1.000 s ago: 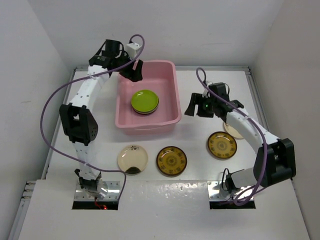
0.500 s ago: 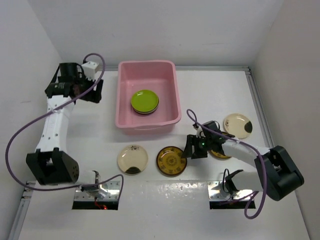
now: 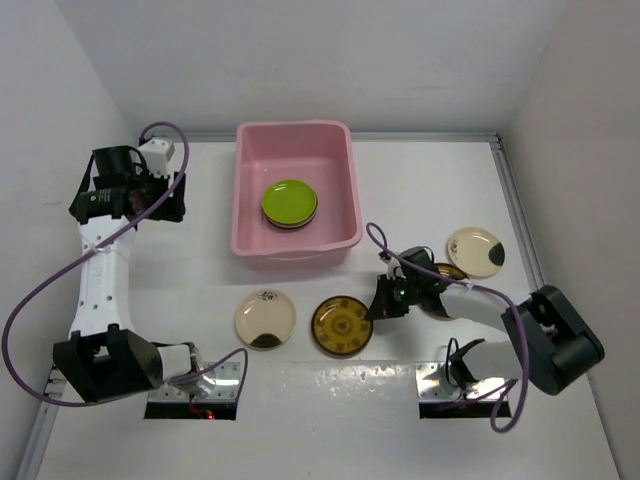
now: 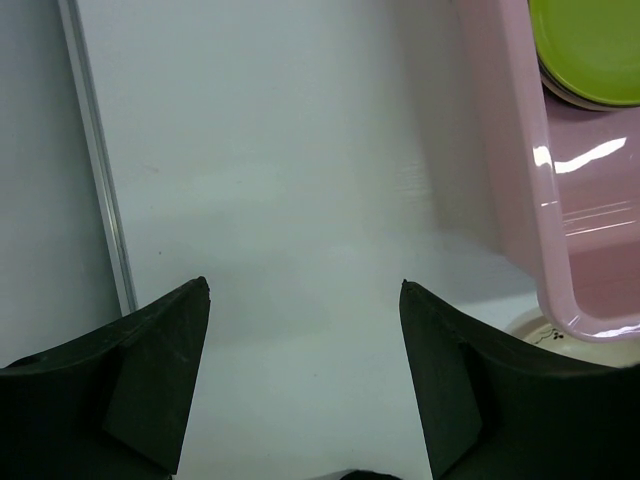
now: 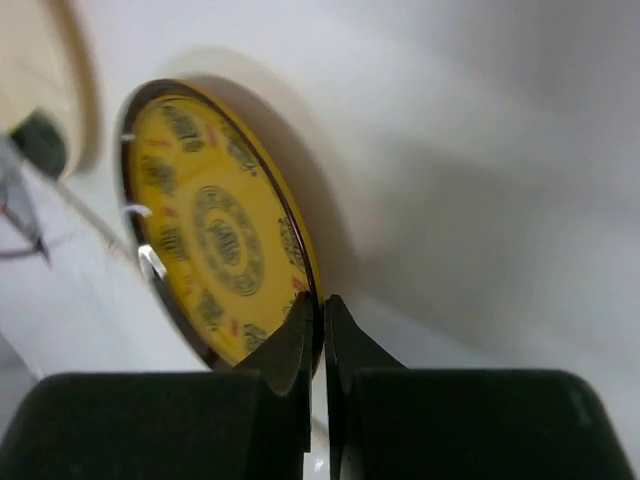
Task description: Place the plates into the plastic bin on the countertop
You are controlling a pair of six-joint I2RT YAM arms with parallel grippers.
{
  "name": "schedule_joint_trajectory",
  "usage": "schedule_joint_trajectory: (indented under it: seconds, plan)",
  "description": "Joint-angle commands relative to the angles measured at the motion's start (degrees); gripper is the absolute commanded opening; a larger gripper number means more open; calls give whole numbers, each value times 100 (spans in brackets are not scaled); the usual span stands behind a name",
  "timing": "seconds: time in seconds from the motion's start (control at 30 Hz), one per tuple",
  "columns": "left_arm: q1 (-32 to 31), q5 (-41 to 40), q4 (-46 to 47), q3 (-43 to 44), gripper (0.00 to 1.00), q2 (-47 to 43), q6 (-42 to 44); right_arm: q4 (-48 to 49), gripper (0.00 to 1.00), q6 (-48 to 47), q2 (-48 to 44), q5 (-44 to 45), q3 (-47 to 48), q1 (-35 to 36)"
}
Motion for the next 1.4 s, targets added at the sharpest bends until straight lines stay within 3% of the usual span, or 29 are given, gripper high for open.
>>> schedule_joint_trajectory:
  seconds: [0.0, 0.13, 0.3, 0.57, 0.7, 0.77, 1.03, 1.1, 1.17, 1.2, 1.23, 1.37]
  plan:
    - [157, 128, 246, -25, 78, -168, -10, -1286, 0, -837, -762, -410, 574, 203]
    - [219, 181, 308, -78, 78, -28, -10, -1676, 0, -743, -1266, -957, 1968, 168]
    - [334, 181, 431, -25, 78, 253, -62, -1580, 0, -67, -327, -1239, 4262, -86]
    - [500, 181, 536, 151, 78, 711, -62, -1632, 0, 953, 2940, -71, 7600, -324]
    - [553, 233, 589, 265, 78, 982, -62, -1861, 0, 1148, 4323, 315, 8808, -272]
    - [606, 233, 589, 318, 78, 1071, -62, -2019, 0, 1148, 4743, 552, 8995, -202]
    - [764, 392, 642, 370, 78, 1352, -62, -2055, 0, 1034, 4887, 1318, 8750, -113]
    - [764, 453, 642, 370, 78, 1352, -62, -1985, 12, 990, 4843, 1336, 8530, -113]
    - [816, 453, 642, 370, 78, 1352, -62, -2028, 34, 902, 4869, 1284, 8538, -96]
    - [817, 514, 642, 370, 78, 1352, -62, -2080, 53, 824, 4921, 1144, 8660, -78]
    - [817, 515, 642, 370, 78, 1352, -62, -2142, 61, 710, 4913, 1082, 8731, -78]
    - [817, 725, 642, 423, 78, 1352, -62, -2466, 73, 112, 4519, 1414, 9030, 53]
